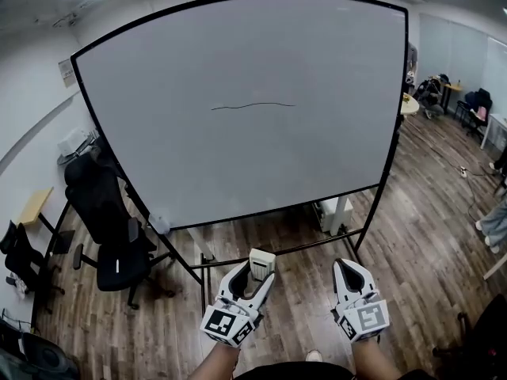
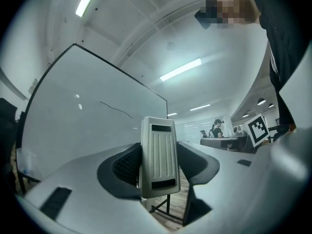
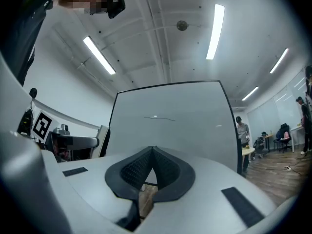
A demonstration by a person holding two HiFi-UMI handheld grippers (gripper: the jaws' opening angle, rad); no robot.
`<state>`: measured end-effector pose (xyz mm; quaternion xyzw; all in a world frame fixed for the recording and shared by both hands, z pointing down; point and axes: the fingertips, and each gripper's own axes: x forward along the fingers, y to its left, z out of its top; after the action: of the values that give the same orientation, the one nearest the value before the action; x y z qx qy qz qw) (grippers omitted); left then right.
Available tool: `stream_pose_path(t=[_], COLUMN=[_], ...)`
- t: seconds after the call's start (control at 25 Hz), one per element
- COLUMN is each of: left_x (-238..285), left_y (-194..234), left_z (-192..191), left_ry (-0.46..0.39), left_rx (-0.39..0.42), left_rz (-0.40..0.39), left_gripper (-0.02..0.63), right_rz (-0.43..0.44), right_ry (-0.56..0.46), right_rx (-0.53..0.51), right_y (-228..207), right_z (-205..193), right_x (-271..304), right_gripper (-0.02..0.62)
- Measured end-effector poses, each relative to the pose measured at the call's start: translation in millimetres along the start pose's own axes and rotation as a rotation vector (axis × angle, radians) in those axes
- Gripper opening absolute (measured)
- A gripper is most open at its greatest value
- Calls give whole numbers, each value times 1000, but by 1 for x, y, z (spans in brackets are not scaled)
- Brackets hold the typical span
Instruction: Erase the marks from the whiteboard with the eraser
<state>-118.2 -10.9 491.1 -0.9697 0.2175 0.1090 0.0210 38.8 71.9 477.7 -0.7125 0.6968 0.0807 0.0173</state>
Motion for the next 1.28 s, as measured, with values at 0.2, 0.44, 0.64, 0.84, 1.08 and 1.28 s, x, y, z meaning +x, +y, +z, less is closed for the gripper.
stream_pose_path(t=[0.2,0.44,0.64,0.84,1.08,1.28], left_x=[26,44,48,65,84,99], left_y=[-3,-1,19,52,103,151], left_z=[-2,-10,1,2,10,8], left_ry=[3,10,-7,-11,-1,-23], left_rx=[15,4,22,36,64,49], left_rz=[91,222,291,329,328,334], left_gripper=[249,249,249,249,249,249], right_rz=[90,155,233,279,309,314], right_ry=[-20,-16,-18,-23,-24,-31], right_rx=[5,43,34,10,12,-12], right_y=[-30,-57,-50,-48,-35,-26], right_z=[5,0,-2,-7,-7,-6], right_x=[22,45,74,110,172,226], right_gripper=[20,20,20,20,20,20])
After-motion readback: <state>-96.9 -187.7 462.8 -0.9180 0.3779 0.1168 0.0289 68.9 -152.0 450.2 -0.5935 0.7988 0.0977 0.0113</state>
